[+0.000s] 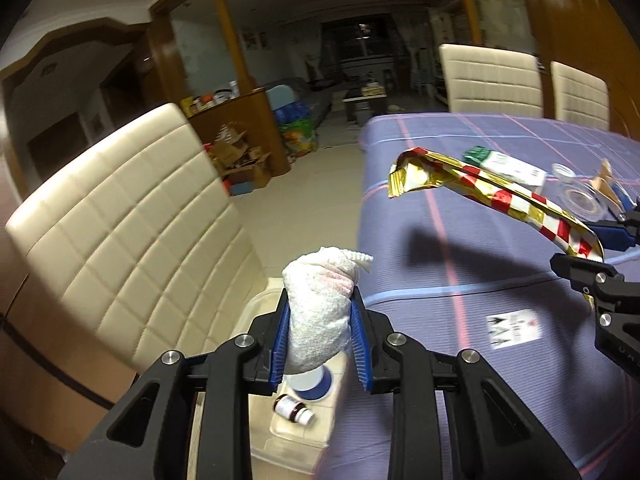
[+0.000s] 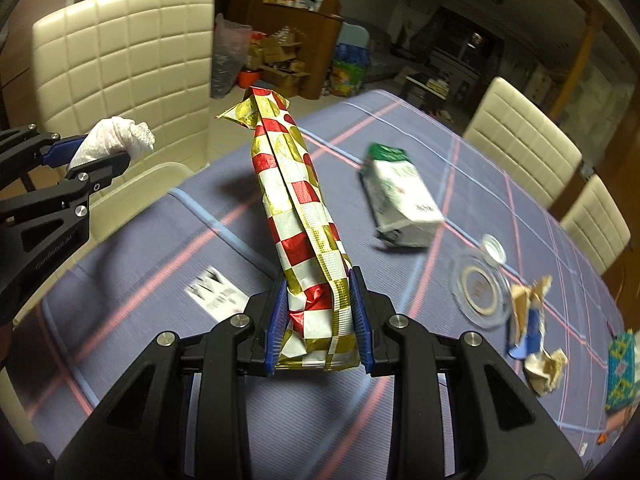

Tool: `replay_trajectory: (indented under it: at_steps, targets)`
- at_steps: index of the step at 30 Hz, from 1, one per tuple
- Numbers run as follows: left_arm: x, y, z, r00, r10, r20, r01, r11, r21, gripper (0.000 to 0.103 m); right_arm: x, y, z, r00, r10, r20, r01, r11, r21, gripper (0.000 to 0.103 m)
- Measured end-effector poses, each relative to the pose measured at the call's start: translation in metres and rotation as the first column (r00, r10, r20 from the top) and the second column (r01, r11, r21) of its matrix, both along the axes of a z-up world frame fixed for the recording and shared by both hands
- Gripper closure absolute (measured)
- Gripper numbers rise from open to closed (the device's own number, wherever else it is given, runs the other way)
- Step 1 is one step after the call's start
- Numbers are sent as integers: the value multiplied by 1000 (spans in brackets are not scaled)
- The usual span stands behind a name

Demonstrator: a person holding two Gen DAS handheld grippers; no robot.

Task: Collect trash
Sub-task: 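Carry tissue and checkered wrapper to the clear bin and open both tools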

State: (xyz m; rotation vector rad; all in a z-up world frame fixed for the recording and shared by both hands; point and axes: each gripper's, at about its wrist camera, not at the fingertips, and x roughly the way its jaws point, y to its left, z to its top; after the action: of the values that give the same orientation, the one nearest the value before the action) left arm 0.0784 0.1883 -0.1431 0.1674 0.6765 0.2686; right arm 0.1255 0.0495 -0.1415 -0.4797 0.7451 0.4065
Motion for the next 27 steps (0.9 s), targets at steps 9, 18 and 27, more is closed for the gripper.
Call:
replay_trajectory:
  at_steps: [9,18,27]
  targets:
    - [-10,49,0,994,112,9,-112,994,-7,76,-1,53,-1,996,90,-1,-90,996,-16,72]
    - [-17,82,-2,976,217,21,-217,976,-22,76,2,102,4,988,155,8,-155,988,-17,71]
    - [-18,105,-10,965,263,2,-262,963,-57,76,11,131,1,985,170,-19,-170,985,-11,66]
